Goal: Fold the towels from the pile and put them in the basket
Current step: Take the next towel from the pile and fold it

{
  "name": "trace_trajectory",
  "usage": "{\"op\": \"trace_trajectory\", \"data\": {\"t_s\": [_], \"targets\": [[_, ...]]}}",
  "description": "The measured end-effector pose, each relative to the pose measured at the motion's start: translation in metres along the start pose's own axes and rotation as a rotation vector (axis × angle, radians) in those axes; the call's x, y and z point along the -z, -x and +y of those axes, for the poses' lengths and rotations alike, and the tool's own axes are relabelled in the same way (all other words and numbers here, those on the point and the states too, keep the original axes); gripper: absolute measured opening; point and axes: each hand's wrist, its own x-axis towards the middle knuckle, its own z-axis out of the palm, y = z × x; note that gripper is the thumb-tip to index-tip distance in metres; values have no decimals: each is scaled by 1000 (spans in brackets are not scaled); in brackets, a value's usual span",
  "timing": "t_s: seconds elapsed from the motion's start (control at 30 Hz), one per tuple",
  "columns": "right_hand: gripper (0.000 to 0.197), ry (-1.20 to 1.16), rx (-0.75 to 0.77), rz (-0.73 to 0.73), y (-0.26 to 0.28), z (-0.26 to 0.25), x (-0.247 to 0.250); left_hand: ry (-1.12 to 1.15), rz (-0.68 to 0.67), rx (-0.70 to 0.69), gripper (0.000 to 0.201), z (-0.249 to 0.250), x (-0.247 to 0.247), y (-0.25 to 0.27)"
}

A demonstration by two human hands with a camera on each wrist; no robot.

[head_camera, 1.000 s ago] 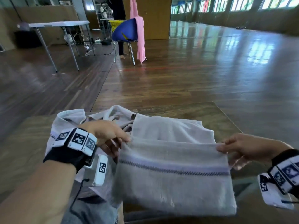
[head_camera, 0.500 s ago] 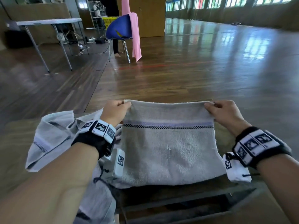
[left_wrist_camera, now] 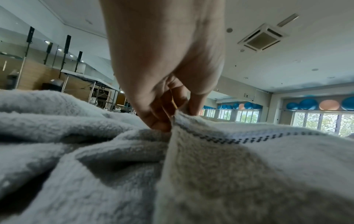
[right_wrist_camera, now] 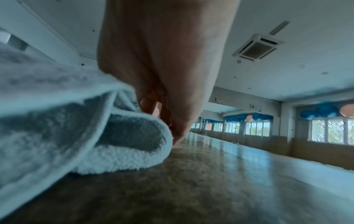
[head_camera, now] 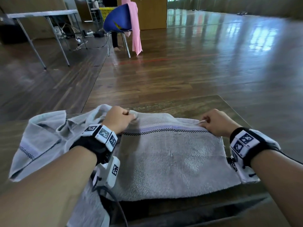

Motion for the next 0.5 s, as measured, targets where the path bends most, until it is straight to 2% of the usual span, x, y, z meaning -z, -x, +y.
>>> {"op": "trace_trajectory", "data": {"t_s": [0.07, 0.2, 0.23, 0.3, 0.37, 0.43, 0.5], "targets": [[20, -79, -3, 87, 6, -4, 4, 27, 70, -46, 51, 7, 6, 6], [9, -214, 82, 429, 31, -27, 36, 47, 157, -38, 50, 16, 27, 18], [10, -256, 118, 479, 39, -35, 44, 1, 116, -13, 43, 16, 33, 21], [9, -351, 201, 531, 59, -53, 57, -125, -48, 40, 24, 16, 45, 29], [11, -397, 287, 544, 87, -70, 58, -285, -181, 39, 22, 21, 49, 41], [15, -348, 372, 528, 119, -81, 50, -426, -200, -74, 32, 36, 48, 58], [15, -267, 435, 487, 146, -91, 38, -296, -175, -301, 35, 58, 47, 80]]}}
